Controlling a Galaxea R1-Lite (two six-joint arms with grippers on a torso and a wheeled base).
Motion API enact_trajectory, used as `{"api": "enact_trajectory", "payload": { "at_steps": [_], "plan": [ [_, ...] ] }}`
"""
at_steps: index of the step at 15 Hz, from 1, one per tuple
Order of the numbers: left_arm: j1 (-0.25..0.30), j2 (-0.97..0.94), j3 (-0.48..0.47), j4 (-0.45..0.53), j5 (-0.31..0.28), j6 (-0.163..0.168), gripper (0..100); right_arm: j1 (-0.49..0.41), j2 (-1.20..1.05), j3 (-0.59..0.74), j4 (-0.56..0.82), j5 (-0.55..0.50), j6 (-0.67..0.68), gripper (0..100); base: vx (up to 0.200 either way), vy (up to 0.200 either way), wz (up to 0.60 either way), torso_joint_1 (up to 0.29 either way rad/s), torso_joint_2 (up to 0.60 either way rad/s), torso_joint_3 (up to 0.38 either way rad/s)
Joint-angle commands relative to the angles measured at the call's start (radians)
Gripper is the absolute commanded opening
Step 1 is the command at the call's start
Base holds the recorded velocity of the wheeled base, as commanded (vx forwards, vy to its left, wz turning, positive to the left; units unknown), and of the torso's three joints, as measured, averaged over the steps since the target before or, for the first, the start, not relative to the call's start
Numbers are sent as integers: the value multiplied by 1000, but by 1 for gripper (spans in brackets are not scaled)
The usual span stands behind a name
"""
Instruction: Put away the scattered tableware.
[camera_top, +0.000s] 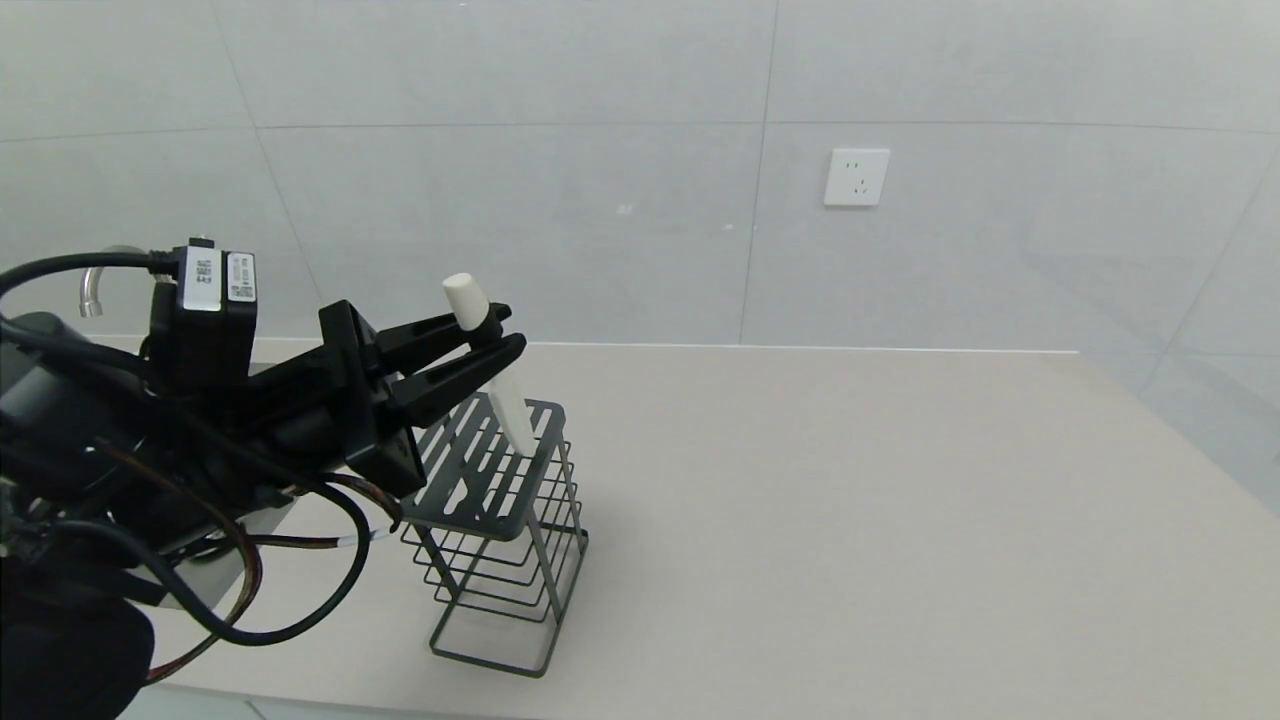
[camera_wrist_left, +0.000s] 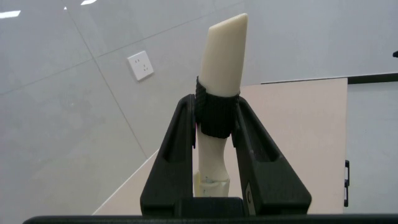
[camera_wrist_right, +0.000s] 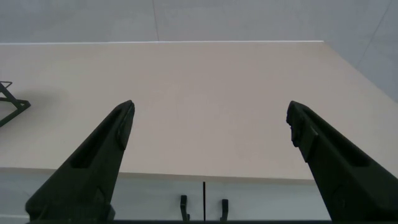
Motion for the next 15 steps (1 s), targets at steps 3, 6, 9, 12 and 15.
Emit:
{"api": "enact_trajectory", "payload": {
  "at_steps": [3, 6, 9, 12, 15],
  "plan": [
    [4, 16, -5, -1, 1, -1, 0, 0, 1, 0, 0, 1, 0, 100, 0, 0, 0, 0, 0, 0],
    [6, 20, -8, -1, 1, 1, 0, 0, 1, 0, 0, 1, 0, 100, 0, 0, 0, 0, 0, 0],
    [7, 20, -18, -1, 1, -1, 0, 0, 1, 0, 0, 1, 0, 100, 0, 0, 0, 0, 0, 0],
    [6, 39, -11, -1, 1, 1, 0, 0, 1, 0, 0, 1, 0, 100, 0, 0, 0, 0, 0, 0],
    [6, 48, -10, -1, 1, 1, 0, 0, 1, 0, 0, 1, 0, 100, 0, 0, 0, 0, 0, 0]
  ]
}}
